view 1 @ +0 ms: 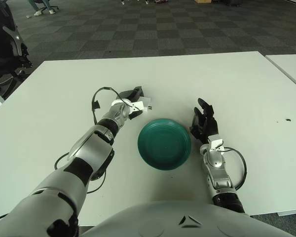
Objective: Put the charger into the plate.
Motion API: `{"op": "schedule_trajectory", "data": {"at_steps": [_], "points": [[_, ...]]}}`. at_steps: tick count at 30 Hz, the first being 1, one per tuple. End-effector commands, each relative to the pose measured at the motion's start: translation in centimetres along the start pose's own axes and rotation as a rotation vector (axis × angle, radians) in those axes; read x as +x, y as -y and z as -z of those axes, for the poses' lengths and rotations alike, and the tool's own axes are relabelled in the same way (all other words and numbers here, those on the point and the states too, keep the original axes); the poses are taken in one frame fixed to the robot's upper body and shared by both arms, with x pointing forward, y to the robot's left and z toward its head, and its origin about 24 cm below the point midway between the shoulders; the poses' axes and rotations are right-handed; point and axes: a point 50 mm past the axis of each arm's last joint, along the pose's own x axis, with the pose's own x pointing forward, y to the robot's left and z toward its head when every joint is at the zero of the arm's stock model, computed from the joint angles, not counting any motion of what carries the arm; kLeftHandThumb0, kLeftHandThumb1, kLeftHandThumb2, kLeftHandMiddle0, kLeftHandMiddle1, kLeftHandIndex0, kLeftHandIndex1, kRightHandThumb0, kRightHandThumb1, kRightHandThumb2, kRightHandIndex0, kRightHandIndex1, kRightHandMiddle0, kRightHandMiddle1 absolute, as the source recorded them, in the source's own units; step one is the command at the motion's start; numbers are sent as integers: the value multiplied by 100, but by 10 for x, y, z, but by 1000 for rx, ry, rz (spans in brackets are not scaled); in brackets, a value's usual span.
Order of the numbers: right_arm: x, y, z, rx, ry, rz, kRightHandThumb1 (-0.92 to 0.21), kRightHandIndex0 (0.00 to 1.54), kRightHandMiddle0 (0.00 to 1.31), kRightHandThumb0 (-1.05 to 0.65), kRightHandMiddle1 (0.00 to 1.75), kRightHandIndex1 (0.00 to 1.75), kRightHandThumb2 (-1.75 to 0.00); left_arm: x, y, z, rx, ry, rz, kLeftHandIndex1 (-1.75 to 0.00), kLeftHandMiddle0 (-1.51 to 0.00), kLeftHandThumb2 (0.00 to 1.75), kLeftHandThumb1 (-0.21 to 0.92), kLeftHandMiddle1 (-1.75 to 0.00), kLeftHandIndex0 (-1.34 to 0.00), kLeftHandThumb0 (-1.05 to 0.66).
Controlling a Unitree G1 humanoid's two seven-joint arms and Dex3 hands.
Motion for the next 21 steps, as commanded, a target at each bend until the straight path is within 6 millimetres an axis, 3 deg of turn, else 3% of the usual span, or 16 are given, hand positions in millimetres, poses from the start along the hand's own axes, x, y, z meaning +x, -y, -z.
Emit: {"op": "schedule_trajectory", "data": {"at_steps": [1, 6, 12, 21], "points": [[-47, -2, 69, -23, -399, -11, -92, 35, 0, -77, 50, 0, -91, -6, -13, 14, -45, 16, -35, -175, -119, 144, 21, -175, -70, -52], [-47, -1, 70, -18, -403, -14, -92, 34, 0, -79, 51, 0, -91, -18, -44, 8, -132, 148, -174, -175, -120, 150, 17, -175, -74, -54], [-47, -1, 70, -17, -408, -24, -92, 33, 0, -78, 50, 0, -91, -35, -61, -1, -140, 253, -274, -175, -122, 153, 14, -175, -76, -55], [-48, -1, 71, -11, -411, -26, -92, 34, 0, -77, 49, 1, -91, -51, -67, -12, -109, 340, -342, -175, -124, 155, 12, -175, -77, -56]]}}
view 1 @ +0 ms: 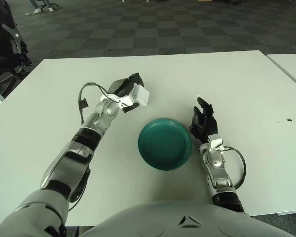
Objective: Put the charger into the plate.
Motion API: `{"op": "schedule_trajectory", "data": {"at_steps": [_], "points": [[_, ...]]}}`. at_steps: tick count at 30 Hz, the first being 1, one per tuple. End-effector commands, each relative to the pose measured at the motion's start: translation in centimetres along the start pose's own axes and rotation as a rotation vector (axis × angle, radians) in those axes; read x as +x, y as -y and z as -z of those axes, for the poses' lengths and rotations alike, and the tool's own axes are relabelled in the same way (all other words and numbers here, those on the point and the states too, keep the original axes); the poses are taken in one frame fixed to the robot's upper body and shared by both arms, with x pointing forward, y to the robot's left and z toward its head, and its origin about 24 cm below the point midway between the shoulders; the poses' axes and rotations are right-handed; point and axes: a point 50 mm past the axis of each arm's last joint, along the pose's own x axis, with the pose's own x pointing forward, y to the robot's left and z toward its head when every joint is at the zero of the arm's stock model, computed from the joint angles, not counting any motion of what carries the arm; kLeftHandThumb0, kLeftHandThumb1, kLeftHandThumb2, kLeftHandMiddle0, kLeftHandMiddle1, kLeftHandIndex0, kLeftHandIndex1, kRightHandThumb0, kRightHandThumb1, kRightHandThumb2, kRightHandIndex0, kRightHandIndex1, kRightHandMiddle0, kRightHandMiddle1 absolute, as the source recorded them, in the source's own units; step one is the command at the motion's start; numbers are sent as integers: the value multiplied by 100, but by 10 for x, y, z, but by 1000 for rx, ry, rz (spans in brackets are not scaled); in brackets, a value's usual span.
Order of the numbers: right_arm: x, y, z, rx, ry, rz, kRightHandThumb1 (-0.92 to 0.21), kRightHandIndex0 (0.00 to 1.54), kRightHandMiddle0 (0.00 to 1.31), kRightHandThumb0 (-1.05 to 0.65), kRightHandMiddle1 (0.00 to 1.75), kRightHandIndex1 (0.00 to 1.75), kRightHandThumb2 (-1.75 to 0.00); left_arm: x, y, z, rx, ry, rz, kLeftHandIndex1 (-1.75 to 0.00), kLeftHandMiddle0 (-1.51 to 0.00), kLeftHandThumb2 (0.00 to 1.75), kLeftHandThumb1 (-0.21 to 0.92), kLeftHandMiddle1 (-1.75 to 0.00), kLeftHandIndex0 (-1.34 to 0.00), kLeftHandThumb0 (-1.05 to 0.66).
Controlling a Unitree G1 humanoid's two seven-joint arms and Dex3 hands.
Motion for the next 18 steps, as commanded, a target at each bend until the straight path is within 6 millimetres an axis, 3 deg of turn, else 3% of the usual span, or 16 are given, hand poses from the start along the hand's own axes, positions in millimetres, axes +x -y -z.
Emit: {"op": "schedule_trajectory", "data": {"at_steps": [1, 10, 18], "points": [[-49, 0, 72, -13, -416, -17, -92, 35, 0, -77, 48, 1, -91, -7, -9, -6, 18, 51, -38, -175, -124, 155, 12, -175, -77, -56], [-48, 0, 70, -7, -418, -10, -92, 34, 0, -74, 47, 0, -90, -32, -19, -29, -114, 157, -31, -175, -126, 155, 12, -175, -77, -56], [-47, 1, 70, -13, -417, -7, -92, 35, 0, -74, 50, 1, -89, -43, -16, -42, -230, 205, 43, -175, -127, 153, 14, -175, -76, -55]]}}
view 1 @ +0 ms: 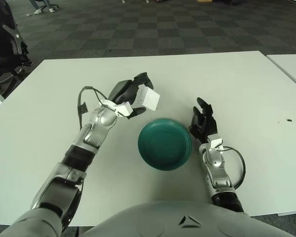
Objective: Put the charger into the plate.
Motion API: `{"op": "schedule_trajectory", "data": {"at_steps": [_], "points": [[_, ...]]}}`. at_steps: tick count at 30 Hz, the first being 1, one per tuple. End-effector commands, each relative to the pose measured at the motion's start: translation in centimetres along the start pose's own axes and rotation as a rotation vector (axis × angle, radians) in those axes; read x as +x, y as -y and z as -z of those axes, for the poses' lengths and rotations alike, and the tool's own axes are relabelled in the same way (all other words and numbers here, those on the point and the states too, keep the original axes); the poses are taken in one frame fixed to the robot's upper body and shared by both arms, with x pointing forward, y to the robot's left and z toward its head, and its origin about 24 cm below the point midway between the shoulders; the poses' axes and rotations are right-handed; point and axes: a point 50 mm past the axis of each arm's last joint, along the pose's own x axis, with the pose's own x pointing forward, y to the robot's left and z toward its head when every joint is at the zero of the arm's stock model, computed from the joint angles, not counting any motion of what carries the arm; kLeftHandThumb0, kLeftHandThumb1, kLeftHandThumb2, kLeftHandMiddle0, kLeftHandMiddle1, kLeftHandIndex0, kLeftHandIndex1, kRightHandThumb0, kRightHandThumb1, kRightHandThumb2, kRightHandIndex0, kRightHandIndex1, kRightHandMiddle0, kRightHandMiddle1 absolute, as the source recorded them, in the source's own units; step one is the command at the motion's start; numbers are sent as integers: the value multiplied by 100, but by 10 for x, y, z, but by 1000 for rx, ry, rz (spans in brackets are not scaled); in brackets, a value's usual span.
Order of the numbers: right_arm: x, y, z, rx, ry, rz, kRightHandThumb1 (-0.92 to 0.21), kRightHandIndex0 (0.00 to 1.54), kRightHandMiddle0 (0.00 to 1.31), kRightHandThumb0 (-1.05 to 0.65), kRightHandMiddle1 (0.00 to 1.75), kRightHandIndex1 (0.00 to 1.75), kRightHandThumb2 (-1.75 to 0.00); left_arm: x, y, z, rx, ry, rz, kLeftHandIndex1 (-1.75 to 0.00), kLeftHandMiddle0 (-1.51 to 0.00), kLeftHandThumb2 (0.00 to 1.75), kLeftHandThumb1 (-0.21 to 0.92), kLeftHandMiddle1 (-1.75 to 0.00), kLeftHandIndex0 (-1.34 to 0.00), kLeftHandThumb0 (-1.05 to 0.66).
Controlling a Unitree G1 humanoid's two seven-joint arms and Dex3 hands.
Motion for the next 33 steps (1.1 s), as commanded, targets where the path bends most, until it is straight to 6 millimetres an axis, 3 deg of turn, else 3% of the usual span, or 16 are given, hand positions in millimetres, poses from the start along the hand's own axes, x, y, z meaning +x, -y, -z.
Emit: {"op": "schedule_trajectory", "data": {"at_steps": [1, 16, 25, 33], "points": [[-47, 3, 70, -22, -415, -4, -92, 35, 0, -73, 50, 1, -89, -5, -2, -7, -55, 20, 19, -175, -127, 153, 14, -175, -76, -55], [-48, 3, 70, -38, -415, 1, -92, 34, 0, -73, 50, 1, -88, -13, 23, -28, -182, 61, 159, -175, -125, 146, 19, -175, -71, -52], [-47, 4, 71, -5, -416, 13, -92, 28, 0, -69, 55, 0, -87, -17, 50, -31, -164, 66, 267, -175, -123, 139, 25, -175, -66, -50], [-44, 6, 72, -10, -382, 8, -92, 25, 0, -75, 54, 1, -85, -19, 58, -29, -116, 72, 312, -175, -119, 134, 29, -175, -63, -48]]}}
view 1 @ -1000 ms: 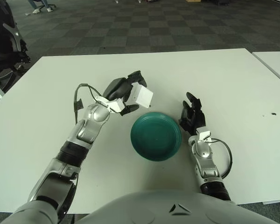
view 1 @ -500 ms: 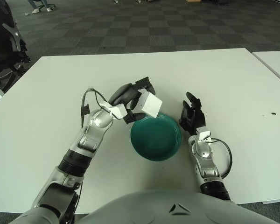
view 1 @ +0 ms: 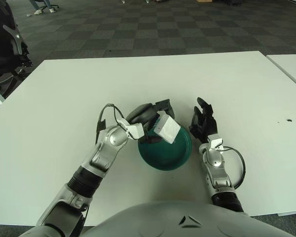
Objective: Put the charger into the plate.
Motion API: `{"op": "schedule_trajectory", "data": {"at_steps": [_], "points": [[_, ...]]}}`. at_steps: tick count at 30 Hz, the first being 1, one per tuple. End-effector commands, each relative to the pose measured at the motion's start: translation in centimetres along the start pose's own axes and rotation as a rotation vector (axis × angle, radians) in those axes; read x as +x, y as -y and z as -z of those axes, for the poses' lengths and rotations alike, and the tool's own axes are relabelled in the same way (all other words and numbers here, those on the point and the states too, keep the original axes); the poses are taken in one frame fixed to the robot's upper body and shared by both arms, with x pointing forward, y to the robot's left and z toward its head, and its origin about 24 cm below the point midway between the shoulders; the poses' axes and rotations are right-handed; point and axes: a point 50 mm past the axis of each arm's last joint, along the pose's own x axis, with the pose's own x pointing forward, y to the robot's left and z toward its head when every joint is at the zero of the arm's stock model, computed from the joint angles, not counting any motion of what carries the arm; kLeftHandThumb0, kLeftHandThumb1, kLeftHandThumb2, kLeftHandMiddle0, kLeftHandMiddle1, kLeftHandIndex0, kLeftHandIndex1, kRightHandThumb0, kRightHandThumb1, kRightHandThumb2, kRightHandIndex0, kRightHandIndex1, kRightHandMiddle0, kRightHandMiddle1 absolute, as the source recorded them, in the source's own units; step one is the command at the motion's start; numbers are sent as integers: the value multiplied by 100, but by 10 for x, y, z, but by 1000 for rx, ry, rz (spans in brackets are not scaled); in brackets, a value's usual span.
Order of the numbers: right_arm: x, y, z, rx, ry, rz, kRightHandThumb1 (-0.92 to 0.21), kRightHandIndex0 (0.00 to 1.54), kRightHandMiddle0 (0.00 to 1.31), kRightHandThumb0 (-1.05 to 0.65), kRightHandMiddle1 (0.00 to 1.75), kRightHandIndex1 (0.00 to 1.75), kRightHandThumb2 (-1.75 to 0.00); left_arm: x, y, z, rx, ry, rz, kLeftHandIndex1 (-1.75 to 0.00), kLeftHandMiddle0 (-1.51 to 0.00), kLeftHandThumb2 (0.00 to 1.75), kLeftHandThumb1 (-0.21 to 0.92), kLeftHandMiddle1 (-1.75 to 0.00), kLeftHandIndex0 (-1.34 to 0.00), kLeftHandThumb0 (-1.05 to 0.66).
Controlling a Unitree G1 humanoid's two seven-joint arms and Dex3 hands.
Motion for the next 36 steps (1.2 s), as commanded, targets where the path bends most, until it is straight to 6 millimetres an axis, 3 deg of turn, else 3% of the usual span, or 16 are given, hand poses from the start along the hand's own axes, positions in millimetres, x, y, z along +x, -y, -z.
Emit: {"op": "schedule_trajectory", "data": {"at_steps": [1, 7, 23, 26, 31, 35, 36], "points": [[-46, 6, 72, -16, -384, 8, -92, 26, 0, -75, 55, 2, -85, -1, 1, 3, 53, -1, 21, -175, -119, 134, 30, -175, -63, -48], [-44, 4, 72, -13, -371, 15, -92, 33, 0, -77, 60, 5, -84, -1, 3, 8, 78, -12, 48, -175, -117, 132, 31, -175, -62, -48], [-41, 3, 73, 3, -378, 16, -92, 33, 0, -77, 57, 4, -84, 3, 5, 16, 174, -44, 116, -175, -111, 126, 35, -175, -58, -47], [-41, 3, 73, -4, -375, 12, -92, 31, 0, -78, 54, 3, -84, 3, 3, 16, 199, -36, 122, -174, -107, 120, 41, -175, -54, -45], [-41, 4, 74, -4, -365, 12, -92, 31, 0, -78, 57, 2, -82, 3, -1, 15, 219, -19, 118, -166, -92, 83, 64, -175, -44, -41], [-40, 5, 74, -6, -357, 12, -92, 30, 0, -79, 57, 2, -81, 4, -2, 15, 228, -17, 135, -166, -79, 72, 72, -175, -39, -39], [-40, 5, 74, -8, -355, 12, -92, 30, 0, -79, 57, 1, -81, 4, -3, 15, 231, -17, 142, -164, -70, 61, 79, -175, -33, -55]]}}
